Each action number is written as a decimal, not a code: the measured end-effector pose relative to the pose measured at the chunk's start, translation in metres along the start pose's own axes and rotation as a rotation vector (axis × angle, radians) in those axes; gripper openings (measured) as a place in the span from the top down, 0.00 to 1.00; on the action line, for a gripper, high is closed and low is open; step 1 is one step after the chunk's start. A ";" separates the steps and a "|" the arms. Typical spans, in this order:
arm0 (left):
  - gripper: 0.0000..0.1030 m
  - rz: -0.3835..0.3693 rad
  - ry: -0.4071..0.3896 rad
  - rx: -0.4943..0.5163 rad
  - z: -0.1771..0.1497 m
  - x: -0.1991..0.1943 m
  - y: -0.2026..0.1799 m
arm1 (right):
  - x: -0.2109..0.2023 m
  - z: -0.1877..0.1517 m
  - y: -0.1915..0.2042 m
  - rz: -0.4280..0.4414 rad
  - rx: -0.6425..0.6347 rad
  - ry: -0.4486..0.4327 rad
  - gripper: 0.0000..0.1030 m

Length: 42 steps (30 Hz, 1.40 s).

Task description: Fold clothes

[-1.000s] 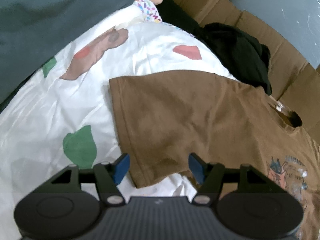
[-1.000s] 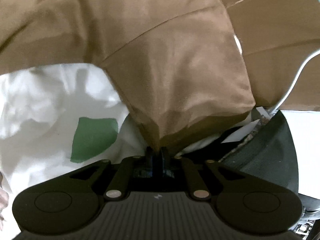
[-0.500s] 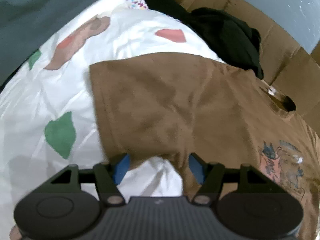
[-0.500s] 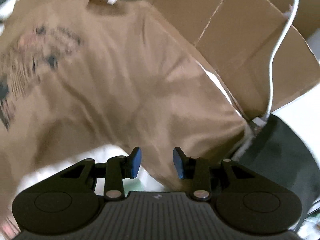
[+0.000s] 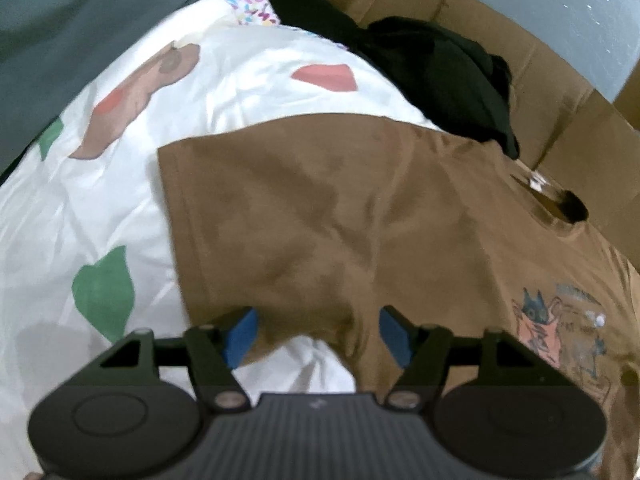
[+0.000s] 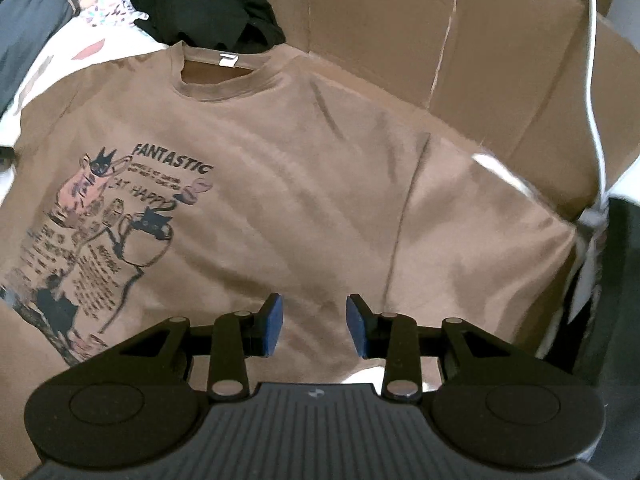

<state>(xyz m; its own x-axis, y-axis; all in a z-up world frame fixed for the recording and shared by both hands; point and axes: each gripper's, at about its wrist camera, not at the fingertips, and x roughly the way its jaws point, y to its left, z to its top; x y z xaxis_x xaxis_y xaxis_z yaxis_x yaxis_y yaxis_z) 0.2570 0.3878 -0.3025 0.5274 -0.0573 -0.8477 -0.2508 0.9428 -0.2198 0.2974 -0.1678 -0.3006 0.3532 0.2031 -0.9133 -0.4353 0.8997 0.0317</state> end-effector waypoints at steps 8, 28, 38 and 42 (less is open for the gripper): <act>0.32 -0.127 0.037 0.024 -0.003 0.007 0.000 | 0.018 -0.005 0.005 -0.008 0.045 0.013 0.62; 0.54 0.086 0.042 0.150 -0.003 -0.006 0.017 | 0.000 -0.065 -0.003 -0.118 0.072 0.035 0.62; 0.43 0.075 0.002 -0.026 0.002 -0.074 0.056 | -0.066 -0.078 0.019 -0.116 0.063 0.018 0.62; 0.42 0.093 -0.013 -0.053 0.020 -0.097 0.051 | -0.095 -0.079 0.030 -0.085 0.077 0.032 0.62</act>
<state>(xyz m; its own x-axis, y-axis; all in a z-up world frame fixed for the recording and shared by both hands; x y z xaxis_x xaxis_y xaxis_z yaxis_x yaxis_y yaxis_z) 0.2093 0.4483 -0.2222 0.5104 0.0347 -0.8592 -0.3416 0.9251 -0.1656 0.1849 -0.1903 -0.2455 0.3592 0.1133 -0.9264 -0.3393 0.9405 -0.0166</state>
